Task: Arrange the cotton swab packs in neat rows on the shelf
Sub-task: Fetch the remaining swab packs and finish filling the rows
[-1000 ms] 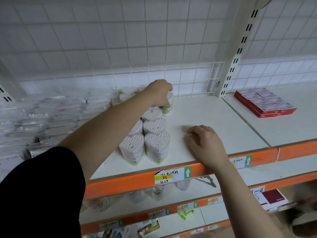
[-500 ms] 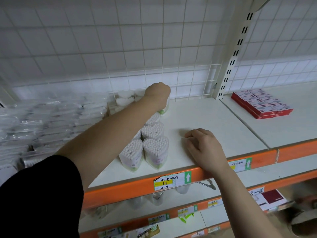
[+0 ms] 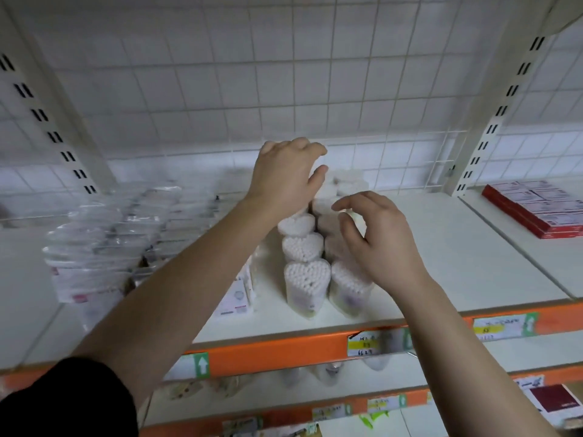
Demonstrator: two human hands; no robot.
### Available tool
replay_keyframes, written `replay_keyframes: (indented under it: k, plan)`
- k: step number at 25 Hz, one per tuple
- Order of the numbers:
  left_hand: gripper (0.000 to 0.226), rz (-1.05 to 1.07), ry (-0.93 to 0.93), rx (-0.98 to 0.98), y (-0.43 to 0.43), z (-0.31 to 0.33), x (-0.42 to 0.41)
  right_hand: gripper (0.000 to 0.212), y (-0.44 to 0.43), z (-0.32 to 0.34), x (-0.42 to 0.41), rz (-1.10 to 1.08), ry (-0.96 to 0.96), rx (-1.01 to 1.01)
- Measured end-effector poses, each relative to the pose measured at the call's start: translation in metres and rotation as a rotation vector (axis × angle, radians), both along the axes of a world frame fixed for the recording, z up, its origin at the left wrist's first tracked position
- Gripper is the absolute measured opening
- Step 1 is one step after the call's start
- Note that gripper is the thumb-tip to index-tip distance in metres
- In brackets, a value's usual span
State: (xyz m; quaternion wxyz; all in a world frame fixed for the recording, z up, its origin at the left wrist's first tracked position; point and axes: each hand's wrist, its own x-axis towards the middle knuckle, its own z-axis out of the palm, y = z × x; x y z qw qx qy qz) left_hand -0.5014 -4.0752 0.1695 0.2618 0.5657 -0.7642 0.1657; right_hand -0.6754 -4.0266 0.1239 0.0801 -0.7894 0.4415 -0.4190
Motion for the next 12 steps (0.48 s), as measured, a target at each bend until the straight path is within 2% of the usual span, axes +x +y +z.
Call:
replay_keyframes:
  k: [4, 12]
  plan:
    - [0.035, 0.054, 0.094, -0.173, 0.039, -0.001, 0.070, 0.020, 0.009, 0.022, 0.061, 0.088, -0.007, -0.044]
    - [0.033, 0.256, 0.202, -0.218, 0.124, -0.005, 0.236, 0.019, 0.042, 0.037, 0.225, 0.254, -0.047, -0.059]
